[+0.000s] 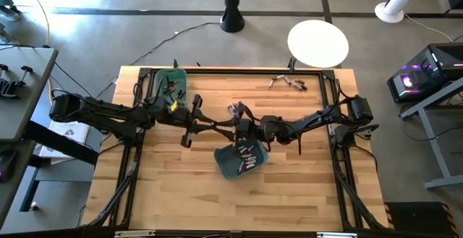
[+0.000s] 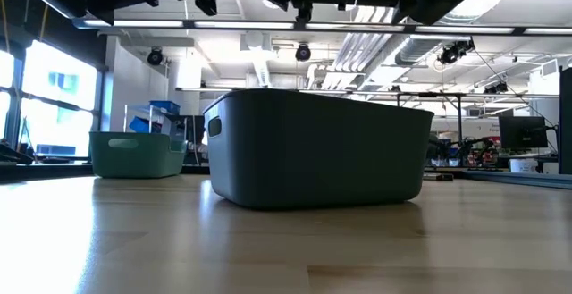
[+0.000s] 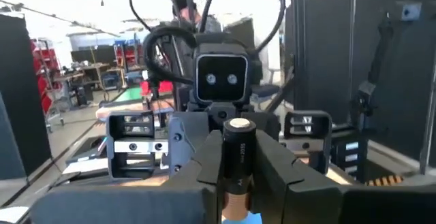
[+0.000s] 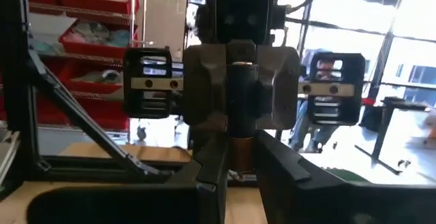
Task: Sort batteries
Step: Put the black battery into the green bin
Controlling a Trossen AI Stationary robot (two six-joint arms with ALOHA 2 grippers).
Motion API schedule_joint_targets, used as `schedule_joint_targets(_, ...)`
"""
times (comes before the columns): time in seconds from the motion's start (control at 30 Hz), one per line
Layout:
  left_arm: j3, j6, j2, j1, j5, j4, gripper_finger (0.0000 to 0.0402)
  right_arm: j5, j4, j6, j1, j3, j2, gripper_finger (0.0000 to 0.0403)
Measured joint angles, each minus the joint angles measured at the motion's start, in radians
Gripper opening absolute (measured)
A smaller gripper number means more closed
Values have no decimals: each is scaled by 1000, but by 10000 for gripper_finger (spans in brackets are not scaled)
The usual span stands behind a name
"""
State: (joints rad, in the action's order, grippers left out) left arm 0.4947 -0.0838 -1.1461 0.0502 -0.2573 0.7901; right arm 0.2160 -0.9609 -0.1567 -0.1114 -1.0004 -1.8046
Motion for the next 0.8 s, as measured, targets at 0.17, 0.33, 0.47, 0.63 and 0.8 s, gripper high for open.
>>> schedule_joint_targets(0.17,1,-8,13,0,73,-72,37,84,94,25,5,0,21,92)
schedule_joint_targets(0.33,73,-52,118,-2,307,-443,37,249,363,62,10,-1,111,142)
schedule_joint_targets(0.47,149,-28,207,-1,597,-810,37,248,559,145,7,-1,168,157)
schedule_joint_targets(0.63,213,151,256,92,845,-1213,37,247,621,176,4,-1,179,158)
schedule_joint_targets(0.8,229,247,218,335,739,-1371,37,229,623,179,-2,-1,175,158)
